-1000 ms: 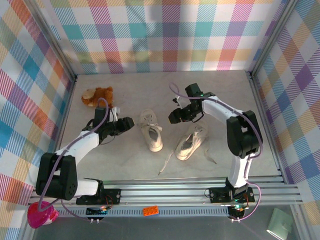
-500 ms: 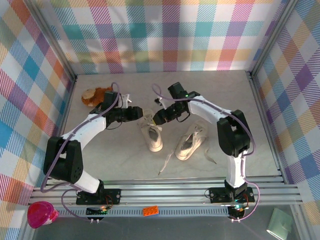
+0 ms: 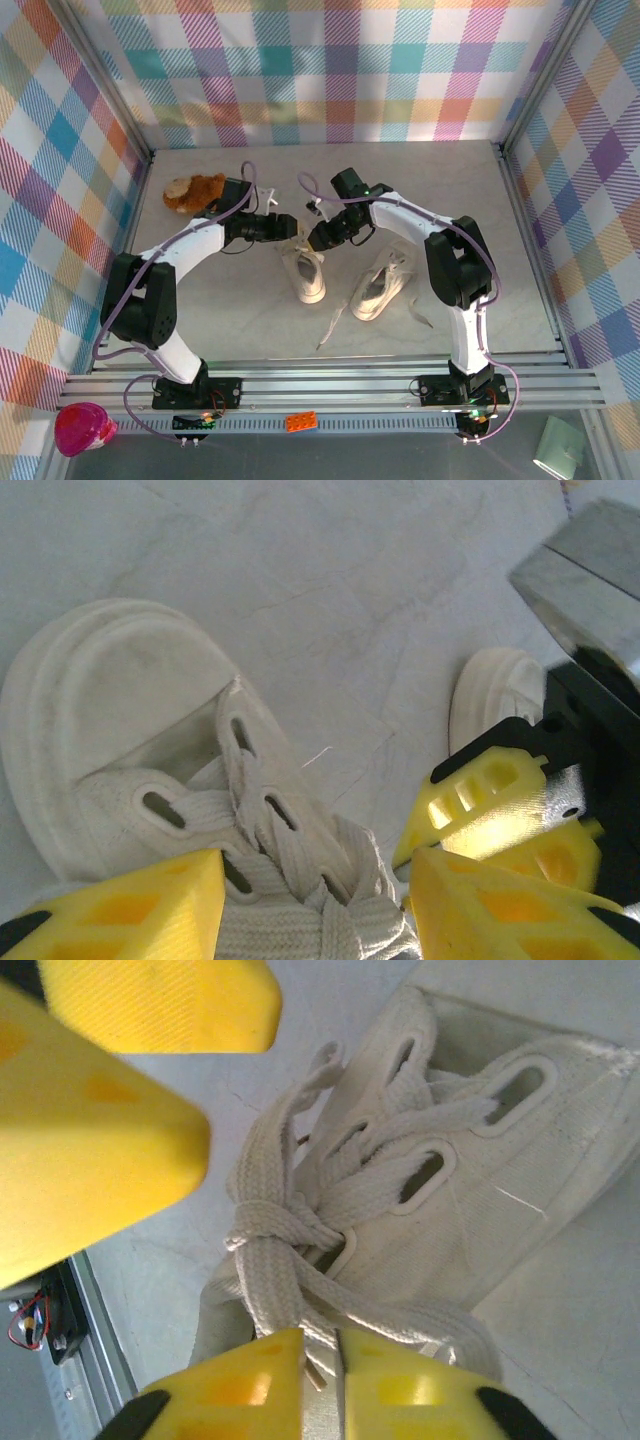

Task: Tie the shoes

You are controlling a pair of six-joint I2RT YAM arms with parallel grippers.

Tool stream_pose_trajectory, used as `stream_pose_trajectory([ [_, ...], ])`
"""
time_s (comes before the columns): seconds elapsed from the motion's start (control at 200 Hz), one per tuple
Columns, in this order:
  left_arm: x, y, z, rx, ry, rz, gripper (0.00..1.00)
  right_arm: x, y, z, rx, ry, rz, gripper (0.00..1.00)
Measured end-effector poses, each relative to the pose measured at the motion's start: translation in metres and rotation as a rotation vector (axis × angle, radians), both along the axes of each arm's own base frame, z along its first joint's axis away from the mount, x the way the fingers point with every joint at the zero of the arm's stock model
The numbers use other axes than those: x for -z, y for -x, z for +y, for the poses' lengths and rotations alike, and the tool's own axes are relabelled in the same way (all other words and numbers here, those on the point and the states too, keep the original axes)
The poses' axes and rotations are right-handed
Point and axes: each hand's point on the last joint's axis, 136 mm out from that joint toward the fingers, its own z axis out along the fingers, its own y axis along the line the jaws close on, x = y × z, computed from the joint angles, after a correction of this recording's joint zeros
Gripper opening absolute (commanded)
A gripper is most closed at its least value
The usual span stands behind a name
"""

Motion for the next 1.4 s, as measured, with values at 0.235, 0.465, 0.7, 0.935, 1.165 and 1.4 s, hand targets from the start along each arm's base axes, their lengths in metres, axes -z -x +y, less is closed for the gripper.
stream_pose_trajectory([
  [0.235,-0.032,0.007,-0.002,0.212,-0.079,-0.283,0.6,0.004,0.003,-0.004,-0.007,0.025,0.001,0.22],
  [0.465,-0.045,0.029,-0.005,0.466,-0.135,-0.486,0.57,-0.002,0.005,-0.006,-0.016,0.013,-0.02,0.34],
  [0.7,-0.031,0.033,-0.004,0.581,-0.189,-0.568,0.56,-0.006,0.007,-0.001,-0.032,0.001,-0.036,0.36],
  [0.935,-0.019,0.022,-0.007,0.614,-0.209,-0.614,0.55,-0.005,0.014,0.004,-0.073,0.003,-0.057,0.33],
  [1.165,-0.015,0.017,-0.009,0.638,-0.222,-0.657,0.56,-0.001,0.014,0.004,-0.096,0.034,-0.082,0.3],
  [1.4,-0.006,0.013,-0.006,0.669,-0.244,-0.679,0.55,0.006,0.013,0.002,-0.104,0.083,-0.118,0.28],
])
